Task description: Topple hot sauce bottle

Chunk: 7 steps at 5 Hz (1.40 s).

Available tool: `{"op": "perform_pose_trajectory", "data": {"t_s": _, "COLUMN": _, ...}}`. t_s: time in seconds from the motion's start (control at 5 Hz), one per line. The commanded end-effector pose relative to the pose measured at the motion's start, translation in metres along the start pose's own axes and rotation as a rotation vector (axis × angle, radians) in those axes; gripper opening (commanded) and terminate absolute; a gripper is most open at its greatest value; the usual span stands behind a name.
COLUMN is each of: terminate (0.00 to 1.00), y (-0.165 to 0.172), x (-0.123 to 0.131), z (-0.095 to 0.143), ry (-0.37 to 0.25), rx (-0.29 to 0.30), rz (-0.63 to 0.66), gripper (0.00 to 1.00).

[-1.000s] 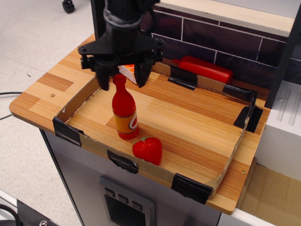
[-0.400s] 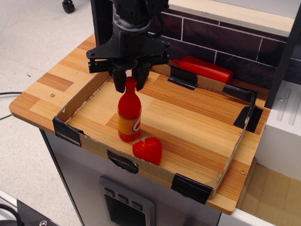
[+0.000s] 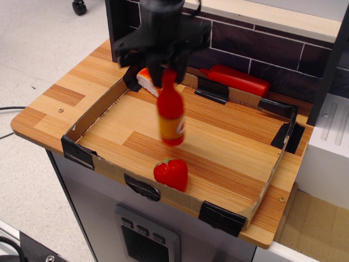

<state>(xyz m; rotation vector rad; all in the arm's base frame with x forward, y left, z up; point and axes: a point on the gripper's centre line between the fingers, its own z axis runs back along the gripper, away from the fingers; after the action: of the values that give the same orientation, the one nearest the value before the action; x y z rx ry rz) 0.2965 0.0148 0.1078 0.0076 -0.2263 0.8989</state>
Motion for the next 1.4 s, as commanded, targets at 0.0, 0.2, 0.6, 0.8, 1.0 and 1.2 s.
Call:
{"op": "perform_pose_trajectory", "data": {"t_s": 0.0, "terminate": 0.00, "y": -0.035, "x": -0.029, "z": 0.005, "ry": 0.096, "rx": -0.030, "rz": 0.174, "gripper": 0.00}}
{"op": "perform_pose_trajectory", "data": {"t_s": 0.2, "terminate": 0.00, "y": -0.043, "x": -0.051, "z": 0.002, "ry": 0.121, "rx": -0.038, "rz": 0.184, "gripper": 0.00}}
{"op": "perform_pose_trajectory", "data": {"t_s": 0.6, "terminate": 0.00, "y": -0.049, "x": -0.065, "z": -0.023, "ry": 0.275, "rx": 0.064, "rz": 0.205, "gripper": 0.00}}
{"op": "perform_pose_trajectory", "data": {"t_s": 0.8, "terminate": 0.00, "y": -0.050, "x": -0.053, "z": -0.042, "ry": 0.258, "rx": 0.104, "rz": 0.225, "gripper": 0.00}}
{"op": "perform_pose_trajectory", "data": {"t_s": 1.0, "terminate": 0.00, "y": -0.055, "x": -0.037, "z": -0.051, "ry": 0.094, "rx": 0.081, "rz": 0.223, "gripper": 0.00}}
{"op": "perform_pose_trajectory", "data": {"t_s": 1.2, "terminate": 0.00, "y": -0.060, "x": -0.028, "z": -0.066, "ry": -0.028, "rx": 0.072, "rz": 0.184, "gripper": 0.00}}
